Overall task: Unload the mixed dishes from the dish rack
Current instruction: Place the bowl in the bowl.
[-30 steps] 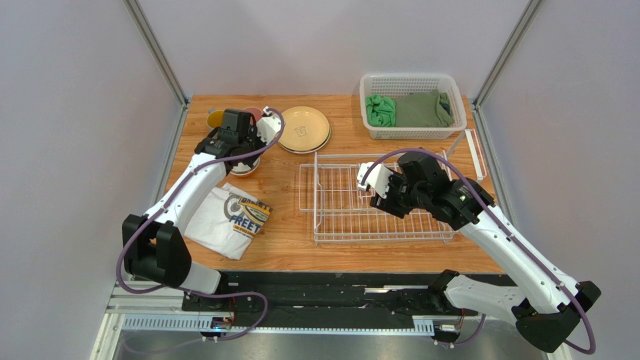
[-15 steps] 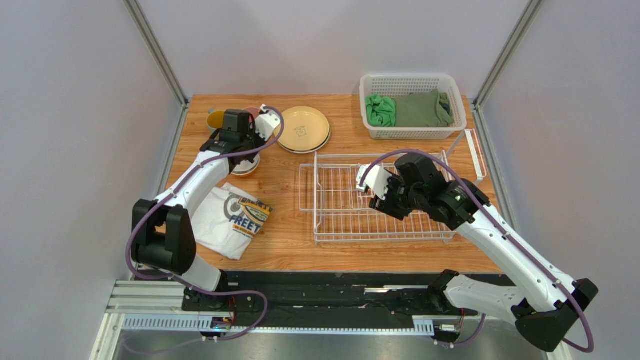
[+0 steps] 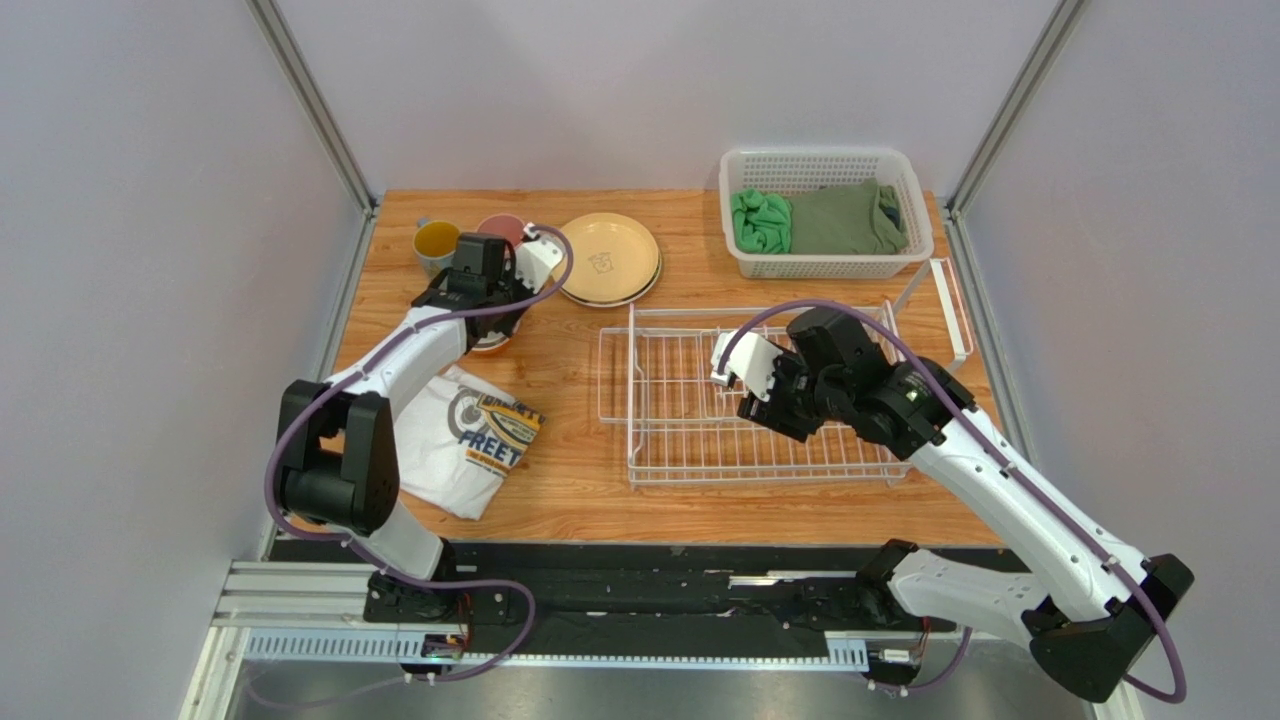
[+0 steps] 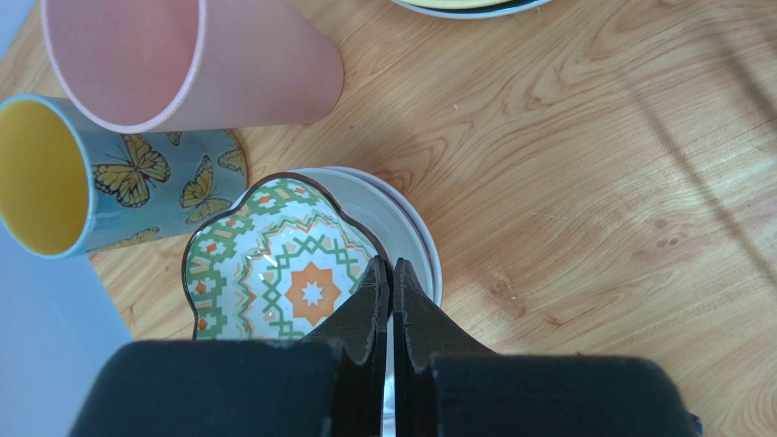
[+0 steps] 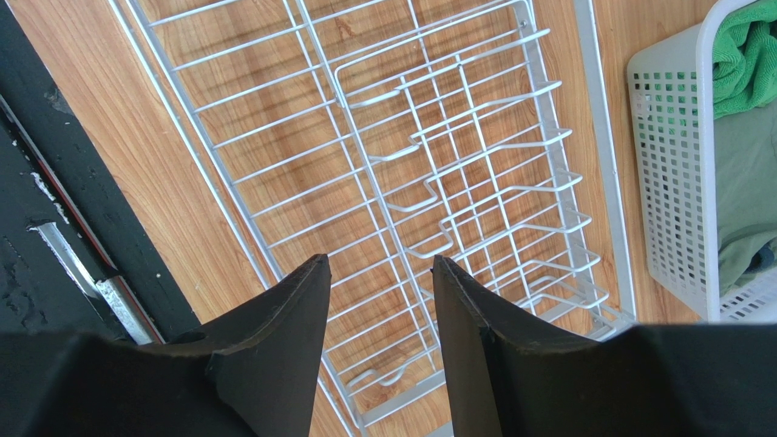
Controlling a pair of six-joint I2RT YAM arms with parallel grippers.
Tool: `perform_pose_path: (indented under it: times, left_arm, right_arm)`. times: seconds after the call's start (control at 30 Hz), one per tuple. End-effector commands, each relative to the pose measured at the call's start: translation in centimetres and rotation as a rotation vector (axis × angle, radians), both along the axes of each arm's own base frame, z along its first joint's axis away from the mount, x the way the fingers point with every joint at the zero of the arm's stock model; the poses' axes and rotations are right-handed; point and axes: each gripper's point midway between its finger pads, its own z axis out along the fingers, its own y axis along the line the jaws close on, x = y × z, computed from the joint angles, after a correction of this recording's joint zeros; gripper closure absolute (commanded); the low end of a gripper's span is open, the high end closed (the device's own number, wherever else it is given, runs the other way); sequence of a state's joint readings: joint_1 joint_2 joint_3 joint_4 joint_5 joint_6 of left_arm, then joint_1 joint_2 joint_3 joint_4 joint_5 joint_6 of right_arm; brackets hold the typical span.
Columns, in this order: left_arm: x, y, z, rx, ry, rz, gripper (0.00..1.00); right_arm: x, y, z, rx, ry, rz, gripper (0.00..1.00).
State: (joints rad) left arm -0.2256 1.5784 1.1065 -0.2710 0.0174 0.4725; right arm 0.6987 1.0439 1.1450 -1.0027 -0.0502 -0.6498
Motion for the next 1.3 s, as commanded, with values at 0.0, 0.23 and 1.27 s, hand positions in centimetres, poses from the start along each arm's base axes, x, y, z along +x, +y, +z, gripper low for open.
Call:
perform_pose_path:
  times: [0.0, 0.23, 1.27]
  left_arm:
    - [1.6, 0.1, 0.3, -0.019, -0.048, 0.02, 1.0]
    - [2.0, 0.2, -0.5, -0.031, -0.028, 0.03, 1.0]
    - [1.2, 1.2, 2.0, -0.062, -0.039, 0.056, 0.57]
  right_arm:
    - [0.7, 0.2, 0.7, 0.031, -0.034, -0.031, 0.5]
    - [0.7, -0.2, 0.6, 0.023, -0.041, -0.047, 0.5]
    - [0.9, -0.9, -0.2, 0.002, -0.035, -0.101, 0.49]
